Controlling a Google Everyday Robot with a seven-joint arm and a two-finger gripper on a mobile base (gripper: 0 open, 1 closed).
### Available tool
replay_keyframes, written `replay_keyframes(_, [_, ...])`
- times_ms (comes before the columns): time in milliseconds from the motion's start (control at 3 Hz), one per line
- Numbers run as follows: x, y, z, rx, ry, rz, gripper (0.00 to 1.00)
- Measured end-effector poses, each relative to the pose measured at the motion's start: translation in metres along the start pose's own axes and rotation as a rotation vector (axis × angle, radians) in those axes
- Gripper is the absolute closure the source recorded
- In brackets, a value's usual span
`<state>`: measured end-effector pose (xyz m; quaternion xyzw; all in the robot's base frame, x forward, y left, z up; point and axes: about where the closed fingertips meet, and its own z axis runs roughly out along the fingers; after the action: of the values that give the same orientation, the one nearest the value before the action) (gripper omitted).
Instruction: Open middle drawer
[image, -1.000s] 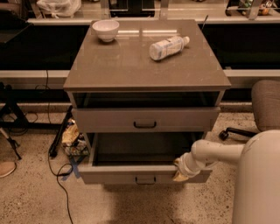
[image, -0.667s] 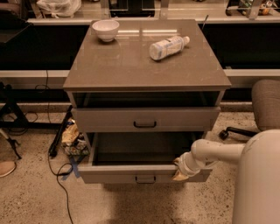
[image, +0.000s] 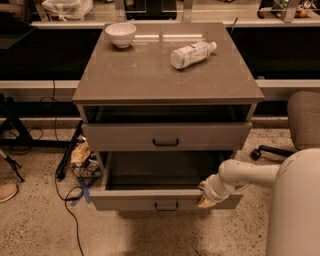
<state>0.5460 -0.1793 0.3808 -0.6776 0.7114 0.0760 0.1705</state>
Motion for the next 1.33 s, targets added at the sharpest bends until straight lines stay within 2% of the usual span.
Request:
replay_keyframes(333, [0.0, 0.001, 0.001, -0.003, -0.001, 0.0, 0.04])
replay_keyframes(1000, [-0.001, 0.002, 0.001, -0.005, -0.001, -0.001, 0.0])
replay_keyframes(1333, [-0.006, 0.007, -0.018, 0.004, 0.01, -0.028, 0.0])
